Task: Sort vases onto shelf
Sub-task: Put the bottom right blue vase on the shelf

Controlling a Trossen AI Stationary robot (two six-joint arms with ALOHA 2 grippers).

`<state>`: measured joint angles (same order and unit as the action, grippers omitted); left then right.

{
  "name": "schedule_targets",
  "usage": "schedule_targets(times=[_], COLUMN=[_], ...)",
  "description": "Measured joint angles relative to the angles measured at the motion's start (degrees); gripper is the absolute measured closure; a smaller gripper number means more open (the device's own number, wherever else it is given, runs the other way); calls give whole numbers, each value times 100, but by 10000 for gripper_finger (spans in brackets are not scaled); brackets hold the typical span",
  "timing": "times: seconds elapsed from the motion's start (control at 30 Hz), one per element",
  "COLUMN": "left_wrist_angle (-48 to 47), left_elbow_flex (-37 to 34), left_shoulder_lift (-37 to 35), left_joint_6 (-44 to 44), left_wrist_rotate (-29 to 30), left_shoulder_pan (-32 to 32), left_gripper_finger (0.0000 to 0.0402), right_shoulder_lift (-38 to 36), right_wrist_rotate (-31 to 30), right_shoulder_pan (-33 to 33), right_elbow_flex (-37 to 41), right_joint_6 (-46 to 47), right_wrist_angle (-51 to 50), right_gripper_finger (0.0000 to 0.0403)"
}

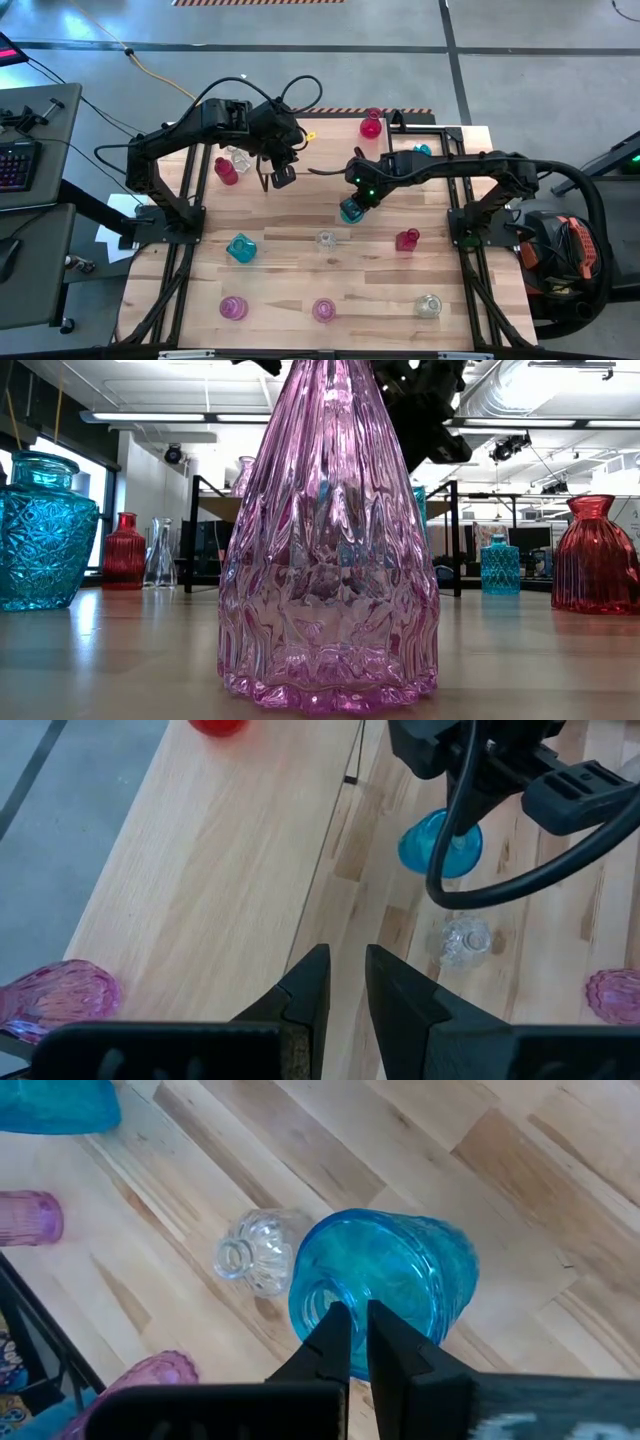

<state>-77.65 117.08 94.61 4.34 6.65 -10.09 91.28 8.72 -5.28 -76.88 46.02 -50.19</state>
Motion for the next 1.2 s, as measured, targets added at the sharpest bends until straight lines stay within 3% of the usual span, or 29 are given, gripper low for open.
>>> schedule_targets(times=[0.53, 1.2], left_wrist_angle=[95, 142], left_elbow_flex=[0, 0], left_shoulder_lift=[0, 0], left_joint_6=[0, 2], left_wrist_rotate=[-2, -2], left_shoulder_pan=[0, -1], left_gripper_finger=[344, 344], right_shoulder_lift=[-427, -1037], right_wrist_rotate=[130, 779], right_shoulder_pan=[-172, -1145], right_elbow_flex=[0, 0], right_joint_6=[196, 197], right_wrist_angle=[342, 890], right_gripper_finger=[403, 403])
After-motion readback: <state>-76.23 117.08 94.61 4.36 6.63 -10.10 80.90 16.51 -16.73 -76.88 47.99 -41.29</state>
